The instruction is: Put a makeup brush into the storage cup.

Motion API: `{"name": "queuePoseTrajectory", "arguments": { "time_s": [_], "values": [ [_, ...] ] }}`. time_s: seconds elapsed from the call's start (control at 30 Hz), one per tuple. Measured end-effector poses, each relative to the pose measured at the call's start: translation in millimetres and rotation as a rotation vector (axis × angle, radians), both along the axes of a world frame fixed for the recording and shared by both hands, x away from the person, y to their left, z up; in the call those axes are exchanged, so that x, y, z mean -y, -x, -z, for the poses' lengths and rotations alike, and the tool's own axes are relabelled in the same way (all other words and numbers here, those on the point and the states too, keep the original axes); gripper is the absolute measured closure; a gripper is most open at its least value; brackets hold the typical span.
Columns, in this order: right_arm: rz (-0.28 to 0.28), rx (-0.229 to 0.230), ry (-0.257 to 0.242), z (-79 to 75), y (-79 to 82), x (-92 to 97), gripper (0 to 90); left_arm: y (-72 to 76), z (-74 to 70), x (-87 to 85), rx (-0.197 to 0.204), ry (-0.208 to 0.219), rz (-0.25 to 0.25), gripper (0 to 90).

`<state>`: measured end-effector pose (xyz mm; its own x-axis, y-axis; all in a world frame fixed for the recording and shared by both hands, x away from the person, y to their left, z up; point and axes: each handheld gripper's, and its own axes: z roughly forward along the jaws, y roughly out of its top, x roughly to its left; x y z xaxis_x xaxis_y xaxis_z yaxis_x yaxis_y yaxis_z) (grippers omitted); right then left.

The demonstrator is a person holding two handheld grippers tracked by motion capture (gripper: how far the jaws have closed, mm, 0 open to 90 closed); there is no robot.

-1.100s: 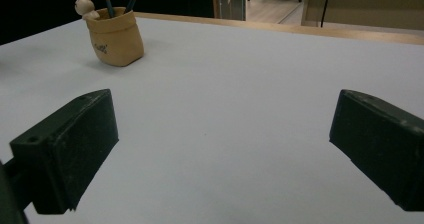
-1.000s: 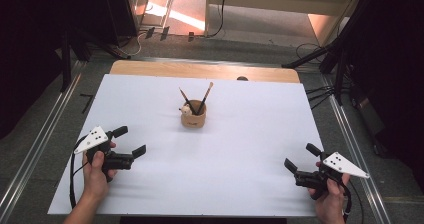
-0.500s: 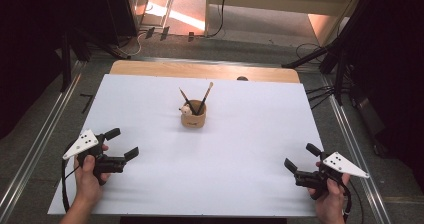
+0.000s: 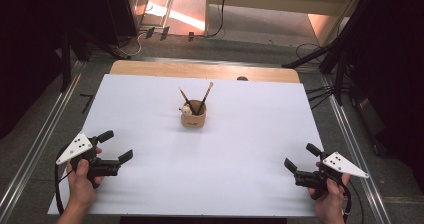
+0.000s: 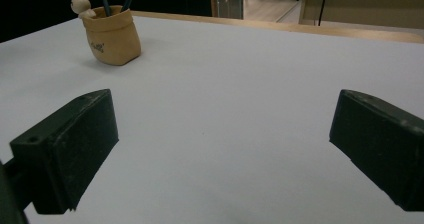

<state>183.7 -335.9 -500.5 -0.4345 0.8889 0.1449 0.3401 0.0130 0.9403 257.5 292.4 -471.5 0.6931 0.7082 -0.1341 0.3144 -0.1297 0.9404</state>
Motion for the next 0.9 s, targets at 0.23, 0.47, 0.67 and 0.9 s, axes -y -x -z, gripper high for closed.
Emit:
{"name": "queuePoseTrajectory", "arguments": {
  "time_s": [0.23, 0.47, 0.67, 0.9],
  "values": [
    [0.003, -0.003, -0.001, 0.3, 0.0, 0.5, 0.0, 5.1, 2.6, -8.5, -0.002, 0.010, 0.008, 0.0],
    [0.001, -0.004, 0.007, 1.2, -0.7, -0.8, 0.0, 7.5, 1.1, -14.5, 0.004, -0.015, -0.008, 0.0],
    [0.005, -0.008, 0.009, 1.4, 0.3, -0.3, 0.0, 9.3, 6.2, -20.8, -0.016, -0.010, -0.013, 0.0],
    [0.007, -0.005, 0.013, 0.8, 1.4, -1.4, 0.0, 7.5, 6.7, -19.8, -0.012, -0.005, -0.018, 0.0]
  ]
}}
